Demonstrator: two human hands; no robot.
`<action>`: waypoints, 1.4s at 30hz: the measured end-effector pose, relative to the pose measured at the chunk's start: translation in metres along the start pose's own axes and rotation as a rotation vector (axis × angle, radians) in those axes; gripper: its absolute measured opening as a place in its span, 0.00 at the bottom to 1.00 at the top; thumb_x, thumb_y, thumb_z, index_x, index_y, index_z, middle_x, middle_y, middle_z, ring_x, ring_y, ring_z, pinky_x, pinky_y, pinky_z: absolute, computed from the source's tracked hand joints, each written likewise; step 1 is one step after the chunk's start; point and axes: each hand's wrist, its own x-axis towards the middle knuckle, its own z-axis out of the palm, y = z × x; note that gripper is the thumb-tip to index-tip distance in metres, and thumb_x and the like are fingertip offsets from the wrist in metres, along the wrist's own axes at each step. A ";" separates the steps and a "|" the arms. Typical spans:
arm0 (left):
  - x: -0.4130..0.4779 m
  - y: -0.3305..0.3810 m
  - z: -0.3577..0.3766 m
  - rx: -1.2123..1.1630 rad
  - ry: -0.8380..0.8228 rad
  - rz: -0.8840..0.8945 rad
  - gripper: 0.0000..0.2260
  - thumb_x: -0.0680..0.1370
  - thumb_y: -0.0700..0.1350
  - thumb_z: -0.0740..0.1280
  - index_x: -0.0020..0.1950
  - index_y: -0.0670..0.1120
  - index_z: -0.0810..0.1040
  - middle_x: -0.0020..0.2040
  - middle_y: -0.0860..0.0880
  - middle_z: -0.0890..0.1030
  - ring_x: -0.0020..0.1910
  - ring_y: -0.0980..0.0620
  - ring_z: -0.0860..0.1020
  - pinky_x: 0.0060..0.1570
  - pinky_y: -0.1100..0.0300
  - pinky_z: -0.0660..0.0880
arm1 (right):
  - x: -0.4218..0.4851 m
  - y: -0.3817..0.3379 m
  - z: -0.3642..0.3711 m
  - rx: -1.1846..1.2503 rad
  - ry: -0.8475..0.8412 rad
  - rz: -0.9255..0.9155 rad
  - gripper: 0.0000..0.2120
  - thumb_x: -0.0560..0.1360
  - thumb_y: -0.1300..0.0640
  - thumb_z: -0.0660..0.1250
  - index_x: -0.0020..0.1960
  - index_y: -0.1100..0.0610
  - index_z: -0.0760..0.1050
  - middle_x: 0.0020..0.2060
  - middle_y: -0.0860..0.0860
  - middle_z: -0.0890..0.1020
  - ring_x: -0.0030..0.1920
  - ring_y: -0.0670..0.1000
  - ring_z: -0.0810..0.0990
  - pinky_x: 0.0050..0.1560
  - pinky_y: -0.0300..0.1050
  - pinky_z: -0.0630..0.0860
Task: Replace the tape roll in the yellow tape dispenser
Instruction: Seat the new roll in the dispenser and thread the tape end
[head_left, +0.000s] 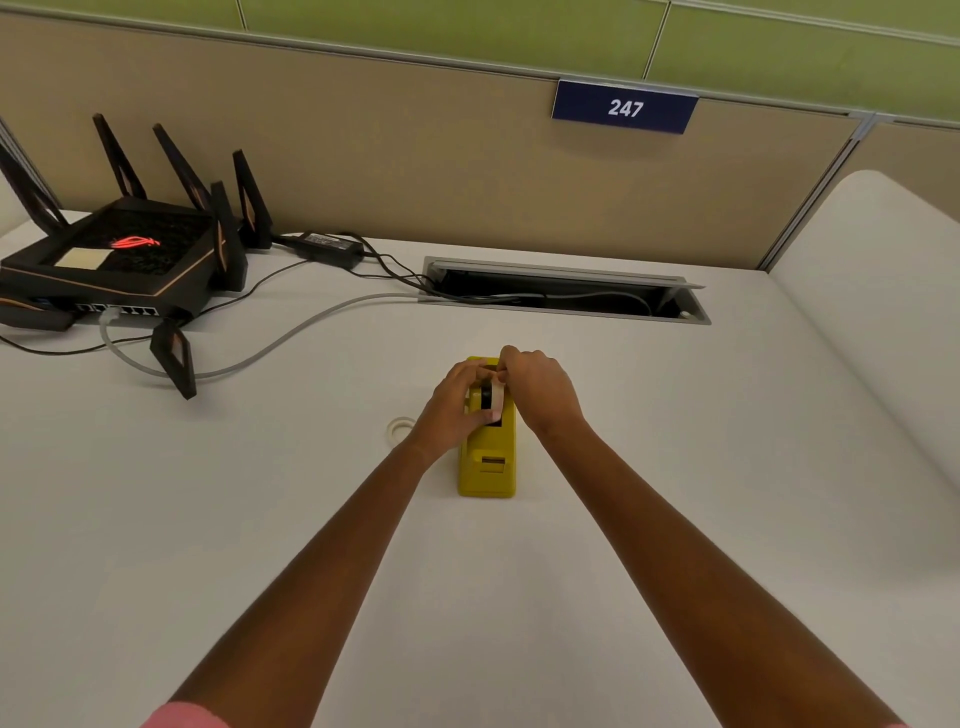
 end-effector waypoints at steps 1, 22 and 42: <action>0.000 0.000 0.001 -0.003 0.008 -0.005 0.22 0.71 0.40 0.69 0.64 0.41 0.67 0.69 0.42 0.66 0.66 0.43 0.67 0.65 0.48 0.67 | 0.001 0.000 0.000 -0.004 0.004 0.004 0.10 0.77 0.59 0.60 0.56 0.63 0.69 0.50 0.61 0.80 0.47 0.58 0.79 0.48 0.46 0.76; 0.005 -0.001 -0.003 0.042 -0.040 0.031 0.17 0.73 0.41 0.68 0.59 0.39 0.71 0.68 0.41 0.67 0.66 0.44 0.67 0.63 0.52 0.66 | -0.007 0.002 0.007 0.072 0.020 0.035 0.11 0.78 0.58 0.58 0.56 0.63 0.70 0.50 0.61 0.81 0.48 0.58 0.79 0.48 0.47 0.75; 0.001 -0.008 0.003 -0.011 0.056 0.050 0.20 0.71 0.40 0.69 0.62 0.42 0.69 0.68 0.43 0.68 0.66 0.45 0.67 0.62 0.55 0.66 | -0.042 0.005 0.017 0.070 0.008 -0.034 0.21 0.77 0.64 0.57 0.69 0.57 0.62 0.62 0.60 0.75 0.55 0.61 0.78 0.49 0.50 0.76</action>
